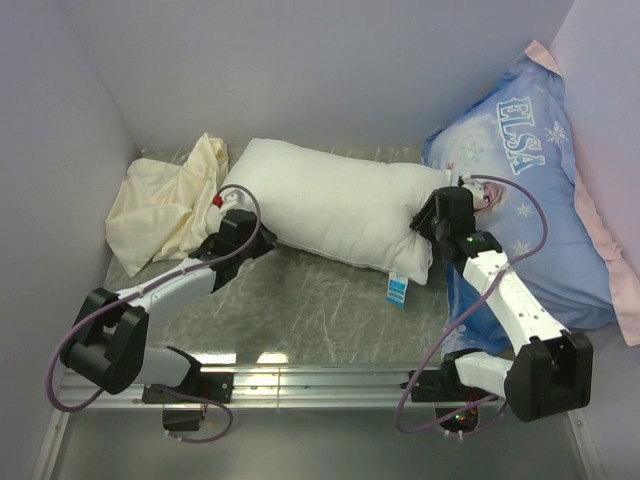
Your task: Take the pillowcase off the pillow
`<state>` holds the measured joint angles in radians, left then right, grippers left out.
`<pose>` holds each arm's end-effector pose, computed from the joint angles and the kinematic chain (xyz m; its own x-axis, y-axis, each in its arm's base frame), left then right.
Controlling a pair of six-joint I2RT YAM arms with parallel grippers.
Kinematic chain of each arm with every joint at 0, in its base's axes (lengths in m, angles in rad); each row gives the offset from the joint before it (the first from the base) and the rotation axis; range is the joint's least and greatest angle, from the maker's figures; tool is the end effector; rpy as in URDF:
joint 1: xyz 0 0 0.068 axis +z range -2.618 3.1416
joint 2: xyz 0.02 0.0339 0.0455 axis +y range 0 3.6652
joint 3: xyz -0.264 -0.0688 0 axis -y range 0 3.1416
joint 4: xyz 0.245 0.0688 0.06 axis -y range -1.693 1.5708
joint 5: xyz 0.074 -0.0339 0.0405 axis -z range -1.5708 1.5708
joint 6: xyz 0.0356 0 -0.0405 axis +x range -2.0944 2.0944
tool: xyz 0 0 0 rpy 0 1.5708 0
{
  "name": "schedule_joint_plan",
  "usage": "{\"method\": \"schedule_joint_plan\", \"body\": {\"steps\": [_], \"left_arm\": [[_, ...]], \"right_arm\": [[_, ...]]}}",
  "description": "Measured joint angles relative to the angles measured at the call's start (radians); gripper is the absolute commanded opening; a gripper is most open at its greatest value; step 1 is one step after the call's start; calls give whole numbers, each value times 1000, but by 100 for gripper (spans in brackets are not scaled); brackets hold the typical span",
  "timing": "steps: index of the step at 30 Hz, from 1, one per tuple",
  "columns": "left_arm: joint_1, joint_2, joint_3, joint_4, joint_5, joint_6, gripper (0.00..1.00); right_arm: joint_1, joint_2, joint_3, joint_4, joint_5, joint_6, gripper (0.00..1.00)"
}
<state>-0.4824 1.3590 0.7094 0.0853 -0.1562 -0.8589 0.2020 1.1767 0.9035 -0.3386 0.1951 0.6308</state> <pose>0.2578 -0.1288 0.2128 -0.5683 -0.5466 -0.6150 -0.1354 0.7994 -0.5854 0.2560 0.0454 0.2864 -0.4788 0.4926 -0.7267 0.2985 0.8698 0.3929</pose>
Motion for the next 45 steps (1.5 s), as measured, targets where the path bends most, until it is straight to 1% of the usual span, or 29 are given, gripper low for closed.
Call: {"method": "schedule_joint_plan", "body": {"steps": [1, 2, 4, 6, 8, 12, 13, 15, 19, 21, 24, 25, 26, 33, 37, 43, 45], "left_arm": [[0, -9, 0, 0, -2, 5, 27], [0, -16, 0, 0, -4, 9, 28], [0, -32, 5, -5, -7, 16, 31], [0, -47, 14, -7, -7, 30, 33], [0, -63, 24, -9, -6, 43, 37], [0, -89, 53, -26, 4, 80, 43], [-1, -97, 61, -33, 6, 91, 46], [-1, -118, 72, -49, 14, 112, 49], [-2, -174, 92, -72, 52, 155, 51], [-2, -183, 124, -99, 69, 174, 49], [-3, -202, 156, -122, 80, 208, 53], [-3, -220, 155, -131, 80, 216, 57], [-4, -242, 152, -140, 81, 224, 59], [-4, -383, 142, -161, 69, 249, 60], [-4, -399, 142, -185, 56, 265, 60], [-4, -407, 142, -208, 54, 273, 59], [-4, -415, 142, -211, 53, 275, 57]], "right_arm": [[0, -2, -8, 3, -1, -6, 61], [1, -3, -13, 2, -1, -10, 75], [3, -8, -18, 3, 2, -18, 91], [6, -19, -24, 4, 3, -28, 93], [8, -31, -26, 4, 2, -31, 97], [12, -73, -26, 3, -5, -47, 98], [13, -90, -26, 2, -6, -51, 99], [14, -127, -26, 2, -6, -57, 99], [14, -224, -26, 2, -16, -75, 100], [14, -261, -26, 1, -22, -81, 100], [14, -306, -26, 0, -26, -91, 100], [14, -320, -27, -2, -27, -94, 100], [14, -334, -27, -6, -28, -97, 100], [14, -411, -29, -27, -29, -107, 100], [14, -438, -48, -32, -29, -109, 100], [14, -439, -60, -44, -32, -109, 100], [14, -439, -60, -44, -32, -109, 100]]}}
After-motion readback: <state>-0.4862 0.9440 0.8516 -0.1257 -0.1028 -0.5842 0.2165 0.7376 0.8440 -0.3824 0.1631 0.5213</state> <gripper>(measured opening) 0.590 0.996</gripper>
